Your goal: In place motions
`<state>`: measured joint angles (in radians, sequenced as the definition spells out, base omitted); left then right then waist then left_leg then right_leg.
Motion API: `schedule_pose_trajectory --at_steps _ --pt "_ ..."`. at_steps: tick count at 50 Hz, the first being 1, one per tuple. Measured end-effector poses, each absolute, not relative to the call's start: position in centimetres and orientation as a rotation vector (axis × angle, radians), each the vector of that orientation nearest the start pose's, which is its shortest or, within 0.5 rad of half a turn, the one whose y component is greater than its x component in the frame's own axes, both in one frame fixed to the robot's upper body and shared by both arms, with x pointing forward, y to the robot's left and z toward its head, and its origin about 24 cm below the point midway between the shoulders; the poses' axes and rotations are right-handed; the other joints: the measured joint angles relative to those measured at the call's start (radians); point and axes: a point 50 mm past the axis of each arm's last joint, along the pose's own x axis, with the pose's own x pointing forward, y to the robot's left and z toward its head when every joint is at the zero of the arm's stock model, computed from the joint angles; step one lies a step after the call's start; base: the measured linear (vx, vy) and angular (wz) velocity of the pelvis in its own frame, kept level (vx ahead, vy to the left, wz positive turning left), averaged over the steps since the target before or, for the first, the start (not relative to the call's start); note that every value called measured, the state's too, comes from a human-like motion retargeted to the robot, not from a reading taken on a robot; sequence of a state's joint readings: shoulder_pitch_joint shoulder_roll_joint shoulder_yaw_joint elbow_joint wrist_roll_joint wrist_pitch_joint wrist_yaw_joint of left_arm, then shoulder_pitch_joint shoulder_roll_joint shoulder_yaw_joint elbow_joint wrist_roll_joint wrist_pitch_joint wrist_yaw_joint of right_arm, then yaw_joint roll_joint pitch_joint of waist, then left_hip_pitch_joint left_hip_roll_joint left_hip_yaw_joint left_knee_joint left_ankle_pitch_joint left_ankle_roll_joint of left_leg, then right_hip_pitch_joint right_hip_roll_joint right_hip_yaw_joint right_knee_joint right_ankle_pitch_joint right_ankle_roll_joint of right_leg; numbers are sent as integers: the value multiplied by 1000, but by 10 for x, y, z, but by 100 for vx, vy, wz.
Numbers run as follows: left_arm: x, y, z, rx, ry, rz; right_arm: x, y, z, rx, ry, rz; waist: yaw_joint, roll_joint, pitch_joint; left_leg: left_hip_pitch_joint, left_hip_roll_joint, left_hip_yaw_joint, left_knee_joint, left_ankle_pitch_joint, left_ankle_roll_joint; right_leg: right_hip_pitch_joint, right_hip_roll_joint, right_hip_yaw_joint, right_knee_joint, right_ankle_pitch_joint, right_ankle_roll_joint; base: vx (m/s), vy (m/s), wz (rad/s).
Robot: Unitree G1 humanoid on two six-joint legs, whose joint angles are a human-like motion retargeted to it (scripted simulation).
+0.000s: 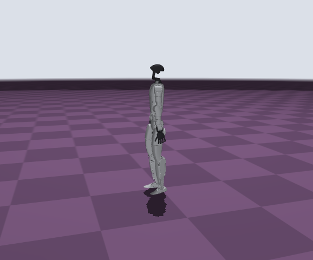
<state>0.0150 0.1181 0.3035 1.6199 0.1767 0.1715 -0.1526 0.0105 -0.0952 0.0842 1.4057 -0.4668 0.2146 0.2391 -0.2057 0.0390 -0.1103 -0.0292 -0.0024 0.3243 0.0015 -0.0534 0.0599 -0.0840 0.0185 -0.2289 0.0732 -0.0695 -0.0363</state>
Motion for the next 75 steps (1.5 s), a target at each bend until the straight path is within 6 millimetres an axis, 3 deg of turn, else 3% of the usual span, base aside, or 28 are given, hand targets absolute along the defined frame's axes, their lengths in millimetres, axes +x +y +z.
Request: schedule_pose_trajectory --at_steps 7,11,15,25,29,33,39,44,50,61,68,75 --pt "-39 184 -174 -181 1831 49 47 -179 -178 -530 1565 595 -101 19 -12 28 38 61 6 -51 -20 -53 19 90 16 37 11 -9 -14 -92" --pt "-49 186 -173 -152 1865 25 57 -172 -177 -495 1524 602 -218 37 -16 34 69 90 25 -85 -44 -85 32 134 16 66 19 -22 -22 -116" --pt "-53 188 -171 -156 1891 8 62 -170 -177 -433 1516 561 -213 59 -1 59 81 243 10 -103 -31 -116 106 289 15 118 22 -31 -18 -280" --pt "-40 212 -170 -98 1849 57 54 -206 -174 -378 1621 280 -423 143 46 82 136 465 9 -144 -71 -172 238 546 -2 189 45 -27 -1 -152" --pt "-20 225 -171 5 1786 6 34 -225 -172 -331 1685 125 -499 197 63 67 155 524 1 -150 -83 -204 271 588 -13 199 60 -10 6 -82" --pt "1 232 -172 119 1717 -49 -6 -236 -169 -232 1821 -53 -524 223 66 59 163 565 1 -156 -94 -225 279 587 -18 201 72 -6 3 -52" --pt "17 209 -176 45 1671 -84 -67 -225 -161 -52 2010 -176 -510 216 68 69 164 579 7 -161 -102 -220 275 585 -21 199 74 -1 0 -8" --pt "17 186 -179 -71 1658 -106 -82 -210 -162 12 2028 -142 -500 205 75 72 167 555 16 -159 -101 -204 266 571 -29 196 66 3 -3 24" --pt "10 180 -179 -18 1690 -190 -65 -206 -167 -11 1988 3 -462 189 73 71 160 489 31 -154 -89 -168 246 546 -39 182 39 10 1 57" --pt "6 187 -179 52 1711 -206 1 -234 -171 -253 1774 87 -301 145 53 27 91 191 51 -116 -18 -76 127 278 -20 90 -2 21 9 136" --pt "1 203 -177 66 1721 -126 10 -248 -168 -253 1744 24 -143 86 28 3 26 29 50 -71 18 -14 53 127 -10 27 -14 20 17 159" --pt "-23 222 -172 48 1789 5 13 -241 -170 -275 1722 79 -6 19 19 -3 -35 -85 27 -14 35 53 0 -28 -16 -14 -16 15 18 141"
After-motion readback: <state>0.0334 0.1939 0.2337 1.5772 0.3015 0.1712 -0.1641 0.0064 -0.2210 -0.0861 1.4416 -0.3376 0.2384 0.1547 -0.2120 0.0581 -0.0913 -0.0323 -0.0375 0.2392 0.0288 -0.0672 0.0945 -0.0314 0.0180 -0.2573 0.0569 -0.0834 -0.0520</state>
